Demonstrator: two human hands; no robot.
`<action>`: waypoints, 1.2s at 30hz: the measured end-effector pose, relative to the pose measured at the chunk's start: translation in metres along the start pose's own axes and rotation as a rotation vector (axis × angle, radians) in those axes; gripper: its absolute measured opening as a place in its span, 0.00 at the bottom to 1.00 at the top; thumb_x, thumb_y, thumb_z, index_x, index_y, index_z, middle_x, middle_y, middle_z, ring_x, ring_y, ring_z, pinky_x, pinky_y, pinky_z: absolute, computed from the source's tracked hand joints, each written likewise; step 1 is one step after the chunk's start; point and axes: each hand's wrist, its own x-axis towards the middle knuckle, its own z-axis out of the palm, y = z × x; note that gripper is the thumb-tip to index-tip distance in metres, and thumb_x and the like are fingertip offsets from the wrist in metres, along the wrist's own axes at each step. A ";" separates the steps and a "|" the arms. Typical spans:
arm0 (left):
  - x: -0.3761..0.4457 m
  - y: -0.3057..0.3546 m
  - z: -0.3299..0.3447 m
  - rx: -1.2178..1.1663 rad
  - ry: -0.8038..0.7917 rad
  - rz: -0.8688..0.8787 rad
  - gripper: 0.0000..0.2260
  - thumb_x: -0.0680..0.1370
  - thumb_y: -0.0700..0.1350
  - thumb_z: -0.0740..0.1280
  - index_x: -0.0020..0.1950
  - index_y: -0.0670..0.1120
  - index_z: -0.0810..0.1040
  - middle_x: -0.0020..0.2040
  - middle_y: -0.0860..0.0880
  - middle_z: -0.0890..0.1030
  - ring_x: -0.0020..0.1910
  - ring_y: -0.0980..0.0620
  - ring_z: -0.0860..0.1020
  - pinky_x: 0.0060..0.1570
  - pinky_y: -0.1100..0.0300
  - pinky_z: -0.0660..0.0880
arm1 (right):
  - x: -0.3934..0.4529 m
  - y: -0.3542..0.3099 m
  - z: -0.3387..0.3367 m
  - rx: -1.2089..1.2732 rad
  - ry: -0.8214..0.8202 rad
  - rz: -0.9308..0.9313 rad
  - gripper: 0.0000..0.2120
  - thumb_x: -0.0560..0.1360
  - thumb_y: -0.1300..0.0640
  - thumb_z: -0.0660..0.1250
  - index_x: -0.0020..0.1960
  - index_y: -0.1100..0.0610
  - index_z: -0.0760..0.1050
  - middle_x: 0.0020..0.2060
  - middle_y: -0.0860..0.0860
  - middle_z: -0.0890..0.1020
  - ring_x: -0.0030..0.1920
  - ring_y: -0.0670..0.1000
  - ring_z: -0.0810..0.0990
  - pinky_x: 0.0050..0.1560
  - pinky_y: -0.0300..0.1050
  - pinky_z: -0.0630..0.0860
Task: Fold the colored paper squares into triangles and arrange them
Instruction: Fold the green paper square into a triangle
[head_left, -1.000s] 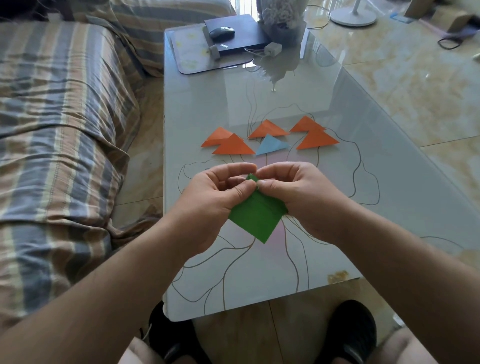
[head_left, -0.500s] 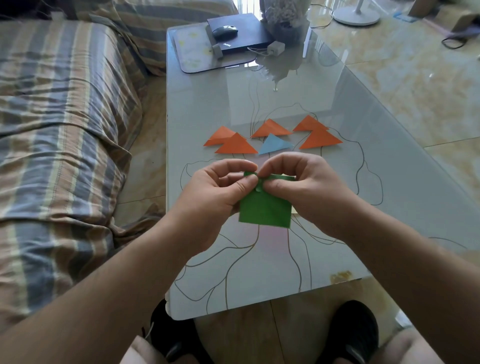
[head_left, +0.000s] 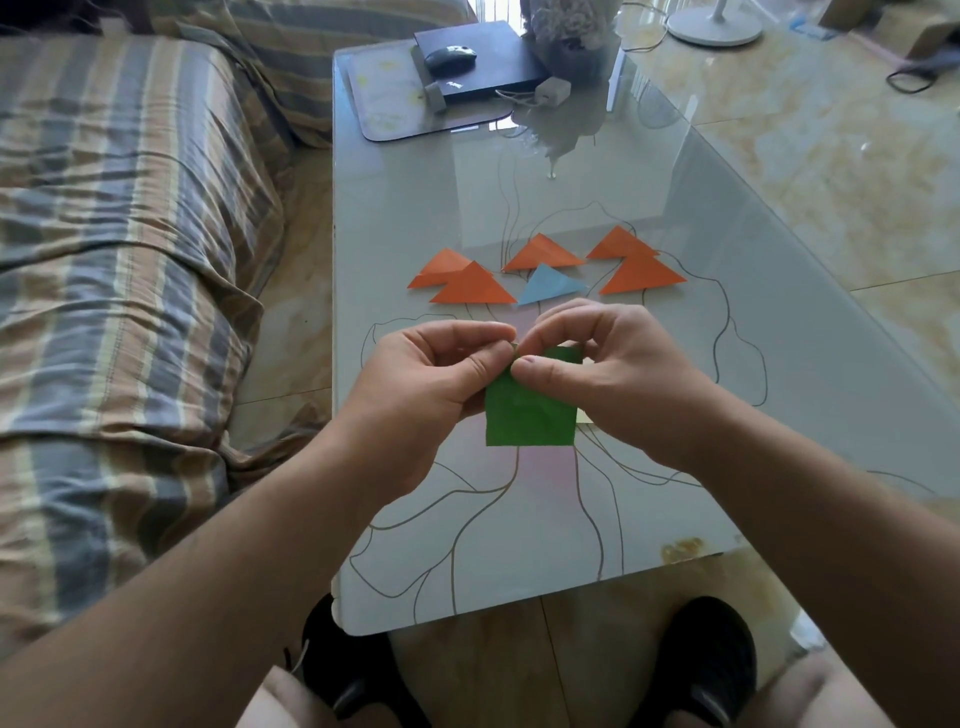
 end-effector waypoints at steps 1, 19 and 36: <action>0.000 0.000 -0.001 0.002 0.001 0.002 0.12 0.69 0.43 0.73 0.51 0.42 0.85 0.47 0.42 0.87 0.47 0.46 0.86 0.48 0.56 0.84 | 0.000 -0.001 -0.001 -0.016 -0.004 0.000 0.02 0.73 0.58 0.79 0.44 0.54 0.86 0.48 0.49 0.83 0.46 0.45 0.84 0.47 0.42 0.82; -0.004 0.001 -0.002 0.282 0.017 0.184 0.05 0.77 0.35 0.73 0.50 0.43 0.86 0.45 0.45 0.88 0.47 0.46 0.87 0.49 0.54 0.84 | -0.001 0.000 0.003 -0.167 0.115 -0.001 0.09 0.75 0.57 0.74 0.37 0.51 0.82 0.31 0.42 0.79 0.32 0.42 0.74 0.34 0.39 0.72; -0.004 0.000 -0.003 0.273 0.068 0.167 0.05 0.78 0.36 0.74 0.52 0.43 0.85 0.45 0.45 0.88 0.46 0.48 0.87 0.49 0.54 0.83 | -0.007 -0.006 0.009 -0.002 0.175 0.020 0.12 0.73 0.61 0.77 0.49 0.46 0.80 0.42 0.51 0.87 0.42 0.56 0.87 0.40 0.54 0.84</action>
